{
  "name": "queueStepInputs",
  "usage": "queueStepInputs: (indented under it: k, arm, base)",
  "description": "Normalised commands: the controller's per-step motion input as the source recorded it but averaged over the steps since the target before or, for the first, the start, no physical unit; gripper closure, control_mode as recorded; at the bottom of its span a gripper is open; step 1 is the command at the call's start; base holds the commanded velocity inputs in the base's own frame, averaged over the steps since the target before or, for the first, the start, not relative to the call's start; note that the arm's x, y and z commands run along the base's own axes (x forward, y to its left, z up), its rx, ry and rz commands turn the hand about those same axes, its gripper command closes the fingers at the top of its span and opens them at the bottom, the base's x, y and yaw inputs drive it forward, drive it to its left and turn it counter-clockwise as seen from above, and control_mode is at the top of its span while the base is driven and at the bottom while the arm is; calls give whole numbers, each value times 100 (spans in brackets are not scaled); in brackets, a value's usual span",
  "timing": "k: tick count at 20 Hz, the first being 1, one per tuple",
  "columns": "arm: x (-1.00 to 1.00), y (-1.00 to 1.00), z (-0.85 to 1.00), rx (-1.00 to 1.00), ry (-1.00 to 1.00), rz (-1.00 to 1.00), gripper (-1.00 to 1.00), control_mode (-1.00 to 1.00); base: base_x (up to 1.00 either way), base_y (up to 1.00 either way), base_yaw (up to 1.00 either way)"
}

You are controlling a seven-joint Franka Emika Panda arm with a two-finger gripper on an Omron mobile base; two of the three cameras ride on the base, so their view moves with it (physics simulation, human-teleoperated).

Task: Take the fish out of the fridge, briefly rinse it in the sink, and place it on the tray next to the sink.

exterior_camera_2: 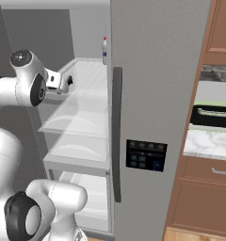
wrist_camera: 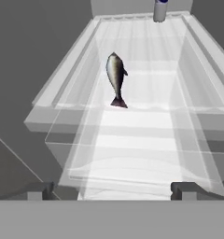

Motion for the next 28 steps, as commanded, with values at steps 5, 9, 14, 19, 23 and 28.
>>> queueStepInputs:
  k: [5,9,14,19,23,28]
  arm:
    - [21,0,0,0,0,0,-100,-100]
    - [39,0,-5,0,0,0,-100,-100]
    - [47,0,0,0,0,0,-100,-100]
    - [43,1,0,0,0,0,-100,-100]
    - [42,5,-13,0,2,0,-100,-100]
    - [23,11,-28,-1,0,0,-100,-100]
  base:
    - [0,0,0]
    - [0,0,0]
    - [0,0,0]
    - [0,0,0]
    - [0,0,0]
    - [0,0,0]
